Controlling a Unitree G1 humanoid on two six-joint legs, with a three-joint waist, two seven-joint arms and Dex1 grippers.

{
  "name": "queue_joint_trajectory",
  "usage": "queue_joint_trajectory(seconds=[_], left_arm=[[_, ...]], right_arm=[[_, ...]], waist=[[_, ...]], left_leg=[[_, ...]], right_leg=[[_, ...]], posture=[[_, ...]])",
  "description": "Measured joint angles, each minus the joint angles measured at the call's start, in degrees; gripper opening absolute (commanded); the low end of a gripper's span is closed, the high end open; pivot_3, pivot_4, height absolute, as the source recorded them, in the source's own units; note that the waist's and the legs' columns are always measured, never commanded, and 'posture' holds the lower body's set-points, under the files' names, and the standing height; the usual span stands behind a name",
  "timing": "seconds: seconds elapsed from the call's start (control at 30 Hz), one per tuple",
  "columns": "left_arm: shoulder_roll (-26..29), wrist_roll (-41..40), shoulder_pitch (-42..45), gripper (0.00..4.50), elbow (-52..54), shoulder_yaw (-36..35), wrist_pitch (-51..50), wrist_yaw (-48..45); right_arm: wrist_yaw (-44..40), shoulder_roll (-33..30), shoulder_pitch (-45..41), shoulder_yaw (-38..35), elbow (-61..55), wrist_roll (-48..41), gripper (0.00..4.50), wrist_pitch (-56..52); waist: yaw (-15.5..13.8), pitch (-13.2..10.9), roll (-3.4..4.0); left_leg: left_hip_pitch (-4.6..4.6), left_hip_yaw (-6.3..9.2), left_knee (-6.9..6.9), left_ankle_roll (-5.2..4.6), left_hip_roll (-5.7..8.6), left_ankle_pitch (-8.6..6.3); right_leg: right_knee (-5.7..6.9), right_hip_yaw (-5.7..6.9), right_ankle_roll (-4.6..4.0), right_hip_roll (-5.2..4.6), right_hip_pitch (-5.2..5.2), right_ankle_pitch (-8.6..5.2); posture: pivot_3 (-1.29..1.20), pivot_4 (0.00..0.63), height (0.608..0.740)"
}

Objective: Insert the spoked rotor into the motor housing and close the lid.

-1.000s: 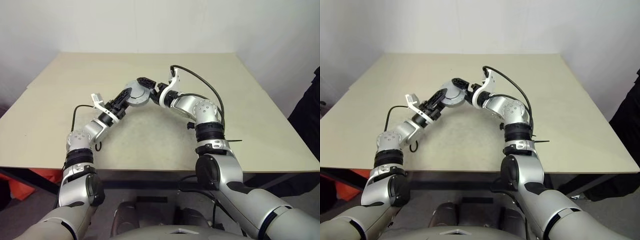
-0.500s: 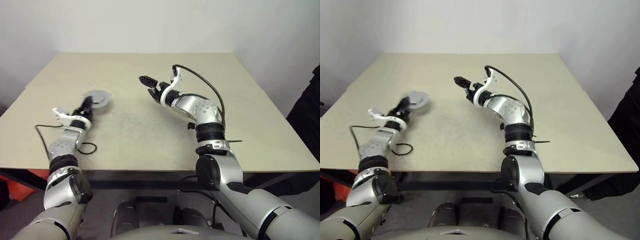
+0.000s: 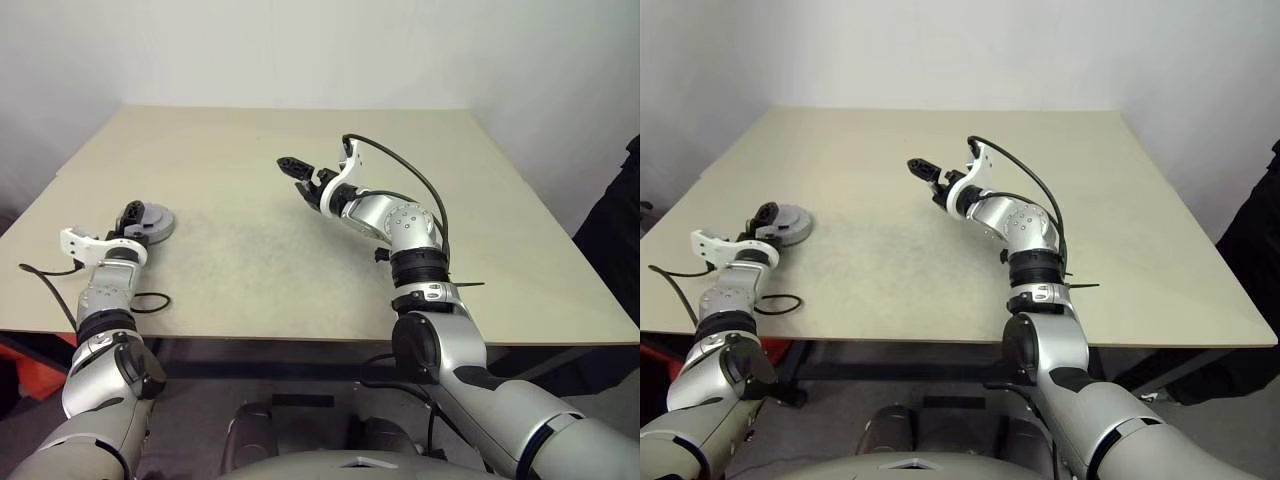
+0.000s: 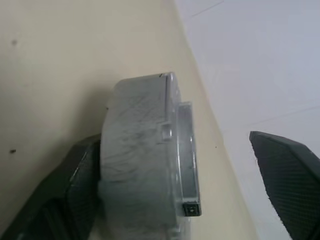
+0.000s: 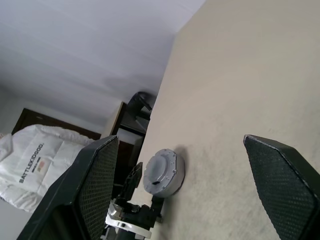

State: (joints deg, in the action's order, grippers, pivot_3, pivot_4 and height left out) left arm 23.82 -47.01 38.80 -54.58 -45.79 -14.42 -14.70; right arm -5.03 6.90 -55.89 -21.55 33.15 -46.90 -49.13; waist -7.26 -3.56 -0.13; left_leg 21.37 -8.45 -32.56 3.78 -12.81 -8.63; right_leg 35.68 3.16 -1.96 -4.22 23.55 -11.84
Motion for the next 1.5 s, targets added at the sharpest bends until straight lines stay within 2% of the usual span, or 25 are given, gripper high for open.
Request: queue_joint_trajectory(seconds=[0.2,0.33,0.4,0.47,0.57,0.73,0.87,0.97,1.07,1.27,1.5], left_arm=[[11.74,5.57,4.61,4.39,-5.69,1.27,7.27,0.44],[14.34,10.18,7.13,4.39,-5.84,4.65,10.56,-0.17],[12.33,13.25,7.02,4.39,-4.89,8.38,11.28,-2.47],[7.82,15.7,6.01,4.39,-0.5,14.01,11.41,-6.8],[-0.49,18.11,2.17,4.39,11.16,24.45,9.15,-15.91],[-6.14,23.12,-2.42,4.39,23.42,39.87,5.27,-26.22],[-8.22,29.38,-2.62,4.39,23.55,48.38,7.7,-31.2],[-8.99,32.81,-1.75,4.39,21.3,50.85,10.96,-32.45],[-9.63,37.16,-1.31,4.39,18.68,53.13,15.29,-32.3],[-12.63,39.48,-2.1,4.39,16.32,54.92,16.92,-32.59],[-12.16,39.66,-1.94,4.39,15.89,54.41,17.12,-32.33]], right_arm=[[-0.11,-0.14,-0.01,-0.23,2.09,0.85,4.1,0.13],[-1.36,-0.36,-0.01,0.55,2.37,2.24,4.1,1.1],[-3.43,-0.63,0.23,2.69,1.48,4.54,4.1,3.55],[-6.46,-1.43,1.83,6.11,-2.18,7.42,4.1,7.19],[-11.44,-6.12,5.5,13.8,-9.15,15.95,4.1,16.39],[-19.63,-20.27,10.68,14.53,-13.81,19.83,4.1,19.65],[-30.29,-32.89,16.06,18.55,-17.31,23.87,4.1,20.1],[-36.04,-36.89,21.13,21.77,-17.54,26.89,4.1,21.12],[-38.43,-37.02,25.8,22.88,-18.05,27.59,4.1,21.14],[-36.76,-35.5,28.83,22.36,-22.01,27.7,4.1,20.53],[-34.56,-34.63,29.14,21.93,-23.2,27.98,4.1,19.77]], waist=[[0.38,-0.02,-0.25],[-0.38,-0.09,-0.13],[-0.82,-0.09,-0.13],[-1.64,-0.1,-0.15],[-2.14,-0.12,-0.28],[-1.54,-0.17,-0.37],[-1.02,-0.2,-0.27],[-0.58,-0.18,-0.22],[-0.47,-0.14,-0.08],[-0.48,-0.13,-0.03],[-0.51,-0.1,0.02]], left_leg=[[-0.16,0.0,0.14,0.04,-0.02,0.02],[-0.27,-0.01,0.14,0.01,0.08,0.0],[-0.25,0.0,0.1,0.03,0.08,0.01],[-0.21,-0.02,0.01,0.05,0.04,0.02],[-0.19,-0.06,-0.19,0.0,0.09,-0.01],[-0.23,-0.12,-0.24,-0.04,0.15,-0.02],[-0.25,-0.12,-0.17,-0.06,-0.04,-0.02],[-0.25,-0.14,-0.14,-0.07,-0.05,-0.03],[-0.28,-0.14,-0.31,-0.23,0.0,-0.12],[-0.28,-0.17,-0.56,-0.58,0.02,-0.32],[-0.28,-0.16,-0.56,-0.58,0.04,-0.32]], right_leg=[[-0.02,-0.01,0.16,0.02,-0.03,-0.11],[-0.07,-0.01,0.16,-0.09,-0.28,-0.12],[-0.07,-0.01,0.16,-0.13,-0.32,-0.12],[-0.03,0.05,0.16,-0.2,-0.41,-0.12],[-0.02,0.09,-0.11,-0.4,-0.56,0.09],[-0.03,0.07,-0.08,-0.36,-0.58,0.12],[-0.04,0.01,-0.09,-0.04,-0.56,0.09],[-0.04,0.0,-0.1,-0.01,-0.55,0.04],[-0.07,0.0,-0.13,-0.08,-0.54,0.07],[0.0,-0.01,-0.15,-0.17,-0.57,0.12],[0.0,-0.01,-0.16,-0.18,-0.6,0.12]], posture=[[0.0,0.0,0.74],[0.0,0.0,0.74],[0.0,0.0,0.74],[0.0,0.0,0.74],[0.0,0.0,0.74],[0.0,0.0,0.74],[0.0,0.0,0.74],[0.0,0.0,0.74],[0.0,0.0,0.74],[0.0,0.0,0.74],[0.0,0.0,0.74]])
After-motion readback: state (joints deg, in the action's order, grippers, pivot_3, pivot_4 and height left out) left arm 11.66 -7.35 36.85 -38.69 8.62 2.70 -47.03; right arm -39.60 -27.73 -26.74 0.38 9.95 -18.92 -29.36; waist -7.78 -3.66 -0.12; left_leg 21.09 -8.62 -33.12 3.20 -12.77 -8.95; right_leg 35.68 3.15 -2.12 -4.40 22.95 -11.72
